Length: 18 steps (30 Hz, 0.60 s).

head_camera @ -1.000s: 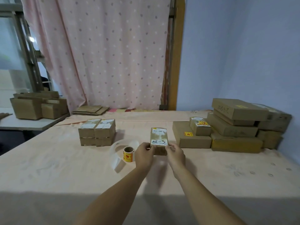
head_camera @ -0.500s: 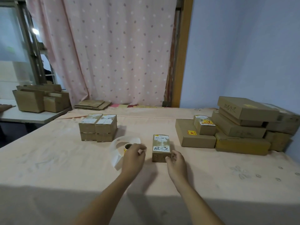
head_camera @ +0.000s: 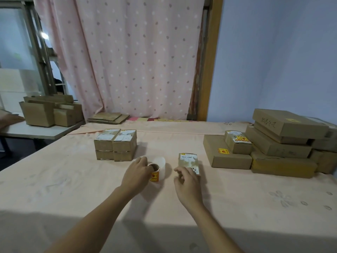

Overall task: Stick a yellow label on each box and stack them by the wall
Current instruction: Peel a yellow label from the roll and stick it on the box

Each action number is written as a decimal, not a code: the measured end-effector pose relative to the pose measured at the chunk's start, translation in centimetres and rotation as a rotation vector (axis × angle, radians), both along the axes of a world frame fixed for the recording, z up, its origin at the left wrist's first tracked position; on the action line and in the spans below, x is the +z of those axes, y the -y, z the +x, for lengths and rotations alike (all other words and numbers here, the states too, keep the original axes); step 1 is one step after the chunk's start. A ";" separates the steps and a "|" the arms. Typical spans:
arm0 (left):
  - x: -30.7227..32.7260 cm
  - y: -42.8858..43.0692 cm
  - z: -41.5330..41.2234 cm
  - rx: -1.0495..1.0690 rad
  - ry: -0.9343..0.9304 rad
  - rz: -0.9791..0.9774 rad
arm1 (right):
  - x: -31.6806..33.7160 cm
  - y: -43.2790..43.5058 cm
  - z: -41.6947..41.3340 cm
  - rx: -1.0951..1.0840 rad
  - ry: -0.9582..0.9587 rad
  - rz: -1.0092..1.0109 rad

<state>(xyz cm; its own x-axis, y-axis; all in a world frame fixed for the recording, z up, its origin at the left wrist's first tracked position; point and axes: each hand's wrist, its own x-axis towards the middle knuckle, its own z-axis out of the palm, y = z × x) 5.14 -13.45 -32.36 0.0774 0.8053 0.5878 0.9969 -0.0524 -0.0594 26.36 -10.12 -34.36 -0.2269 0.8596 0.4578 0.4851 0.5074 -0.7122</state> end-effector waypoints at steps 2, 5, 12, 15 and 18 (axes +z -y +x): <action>0.2 -0.4 0.3 -0.048 0.159 0.043 | 0.1 0.0 -0.2 0.026 0.029 -0.005; 1.9 -0.1 1.6 -0.094 0.646 -0.041 | 0.9 0.1 -0.8 0.091 0.066 0.058; 6.4 1.8 3.1 -0.309 1.413 -0.195 | 3.6 -0.4 -2.7 0.113 0.066 0.187; 7.6 2.9 2.8 -0.424 1.367 -0.343 | 4.2 -0.9 -2.8 0.111 -0.006 0.145; 7.5 3.4 2.3 -0.417 1.206 -0.322 | 4.6 -0.9 -2.5 0.143 -0.044 0.070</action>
